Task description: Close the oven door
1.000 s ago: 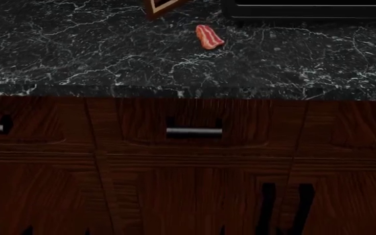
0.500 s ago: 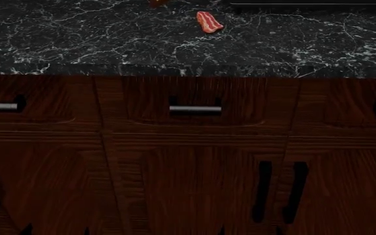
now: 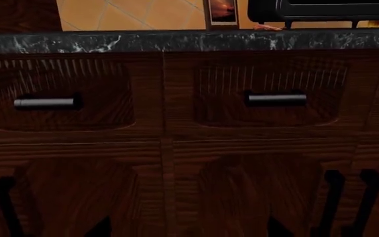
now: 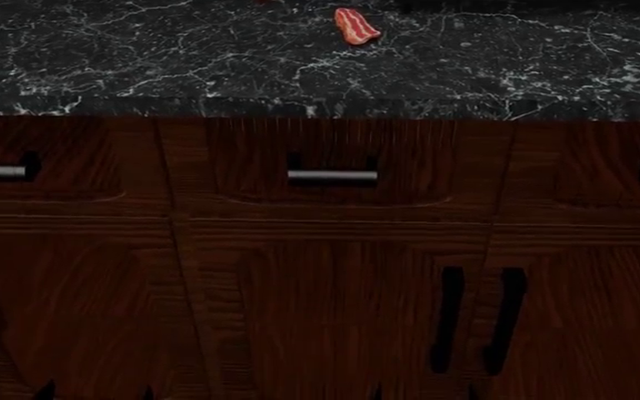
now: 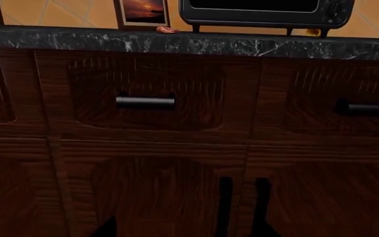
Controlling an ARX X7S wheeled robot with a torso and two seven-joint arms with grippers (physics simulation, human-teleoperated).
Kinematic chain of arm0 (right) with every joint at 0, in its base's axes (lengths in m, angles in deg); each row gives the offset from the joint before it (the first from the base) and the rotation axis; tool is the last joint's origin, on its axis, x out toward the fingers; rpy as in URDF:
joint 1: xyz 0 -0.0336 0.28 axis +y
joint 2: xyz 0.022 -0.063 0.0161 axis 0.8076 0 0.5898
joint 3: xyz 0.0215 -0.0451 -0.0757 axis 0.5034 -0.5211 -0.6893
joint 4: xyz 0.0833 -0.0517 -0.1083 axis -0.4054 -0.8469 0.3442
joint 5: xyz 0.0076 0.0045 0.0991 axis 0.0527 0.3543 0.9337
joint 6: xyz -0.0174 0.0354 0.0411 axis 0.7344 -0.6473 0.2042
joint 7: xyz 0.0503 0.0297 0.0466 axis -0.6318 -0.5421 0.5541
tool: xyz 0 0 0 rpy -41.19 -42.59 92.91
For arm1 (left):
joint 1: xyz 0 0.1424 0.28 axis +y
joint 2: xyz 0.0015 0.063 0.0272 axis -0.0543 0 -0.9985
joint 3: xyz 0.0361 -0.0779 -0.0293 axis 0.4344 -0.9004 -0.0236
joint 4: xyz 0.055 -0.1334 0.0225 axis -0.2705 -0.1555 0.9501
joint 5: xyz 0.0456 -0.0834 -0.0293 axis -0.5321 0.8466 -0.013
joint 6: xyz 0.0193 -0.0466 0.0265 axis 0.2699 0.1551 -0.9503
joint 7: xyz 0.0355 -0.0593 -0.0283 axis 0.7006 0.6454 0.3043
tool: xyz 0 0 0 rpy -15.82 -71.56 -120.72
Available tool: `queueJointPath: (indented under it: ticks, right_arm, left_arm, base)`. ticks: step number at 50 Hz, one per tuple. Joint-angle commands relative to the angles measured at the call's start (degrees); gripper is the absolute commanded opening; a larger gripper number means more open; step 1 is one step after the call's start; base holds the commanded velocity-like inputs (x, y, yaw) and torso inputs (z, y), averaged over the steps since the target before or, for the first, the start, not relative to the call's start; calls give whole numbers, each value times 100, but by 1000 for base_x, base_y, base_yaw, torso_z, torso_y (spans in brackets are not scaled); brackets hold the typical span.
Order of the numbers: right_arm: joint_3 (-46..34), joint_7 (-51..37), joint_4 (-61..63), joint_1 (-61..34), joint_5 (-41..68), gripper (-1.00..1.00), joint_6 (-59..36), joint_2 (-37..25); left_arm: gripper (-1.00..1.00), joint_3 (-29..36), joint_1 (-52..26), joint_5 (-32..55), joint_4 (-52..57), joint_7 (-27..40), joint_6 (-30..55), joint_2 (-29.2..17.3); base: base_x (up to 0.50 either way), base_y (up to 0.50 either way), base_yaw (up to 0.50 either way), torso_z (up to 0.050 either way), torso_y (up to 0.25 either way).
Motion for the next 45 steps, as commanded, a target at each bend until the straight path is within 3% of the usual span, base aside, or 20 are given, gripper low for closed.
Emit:
queueJointPath:
  ticks: [1, 45]
  right_arm:
    - [-68, -55, -40, -29, 34, 100, -15, -43]
    - [-235, -251, -186, -82, 189, 100, -28, -167]
  left_arm:
    - [100, 53, -25, 37, -61, 53, -19, -34]
    - [100, 280, -71, 124, -41, 193, 44, -179]
  base:
    - [0, 0, 0, -35, 0]
    - [0, 0, 0, -49, 0]
